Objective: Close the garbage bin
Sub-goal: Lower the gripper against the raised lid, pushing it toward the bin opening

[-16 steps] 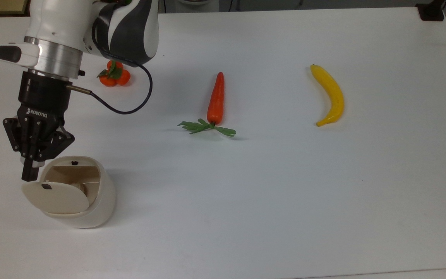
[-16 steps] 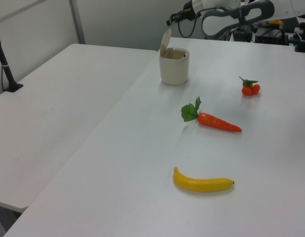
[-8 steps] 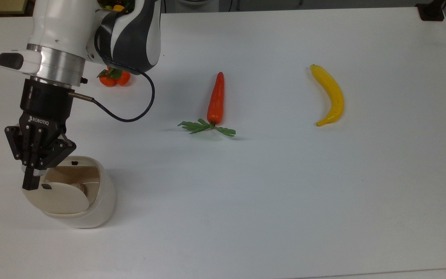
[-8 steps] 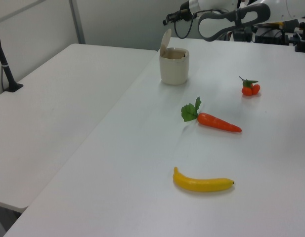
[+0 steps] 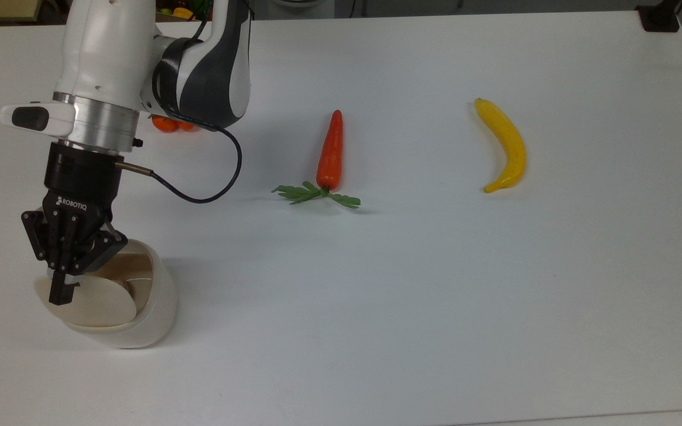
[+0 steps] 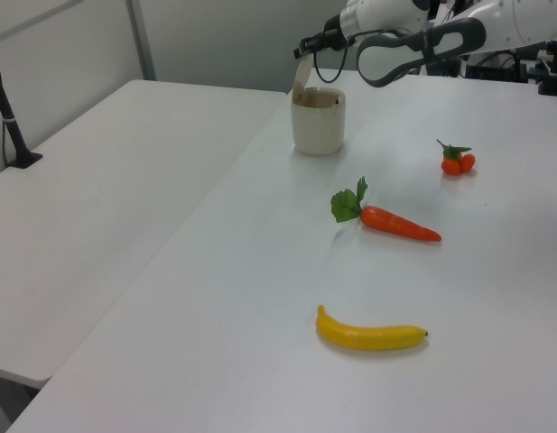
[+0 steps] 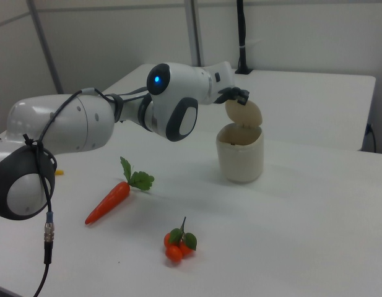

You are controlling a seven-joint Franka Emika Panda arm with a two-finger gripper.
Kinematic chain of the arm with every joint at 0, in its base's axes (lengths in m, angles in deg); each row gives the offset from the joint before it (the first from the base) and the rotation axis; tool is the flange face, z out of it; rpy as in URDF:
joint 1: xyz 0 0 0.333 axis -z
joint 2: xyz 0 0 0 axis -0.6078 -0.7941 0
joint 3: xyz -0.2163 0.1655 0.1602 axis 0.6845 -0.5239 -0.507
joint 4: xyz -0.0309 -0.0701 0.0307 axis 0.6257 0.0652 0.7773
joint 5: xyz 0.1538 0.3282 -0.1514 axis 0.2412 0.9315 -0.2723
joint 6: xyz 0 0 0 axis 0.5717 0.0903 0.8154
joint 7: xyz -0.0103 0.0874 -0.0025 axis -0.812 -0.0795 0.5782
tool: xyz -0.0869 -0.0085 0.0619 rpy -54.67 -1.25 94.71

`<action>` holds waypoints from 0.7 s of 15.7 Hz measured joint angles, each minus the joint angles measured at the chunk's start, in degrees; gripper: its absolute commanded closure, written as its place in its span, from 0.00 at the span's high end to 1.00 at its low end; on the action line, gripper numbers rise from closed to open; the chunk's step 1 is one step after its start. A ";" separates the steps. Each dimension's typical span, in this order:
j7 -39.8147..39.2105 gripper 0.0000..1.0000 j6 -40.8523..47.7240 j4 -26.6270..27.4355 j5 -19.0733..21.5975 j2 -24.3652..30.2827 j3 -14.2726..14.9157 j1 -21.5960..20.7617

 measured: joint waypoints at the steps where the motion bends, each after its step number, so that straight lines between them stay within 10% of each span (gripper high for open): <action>1: 0.00 0.00 0.00 0.08 0.00 -0.01 0.00 0.00; 11: 0.00 0.00 0.00 6.75 0.00 3.06 -0.03 -0.06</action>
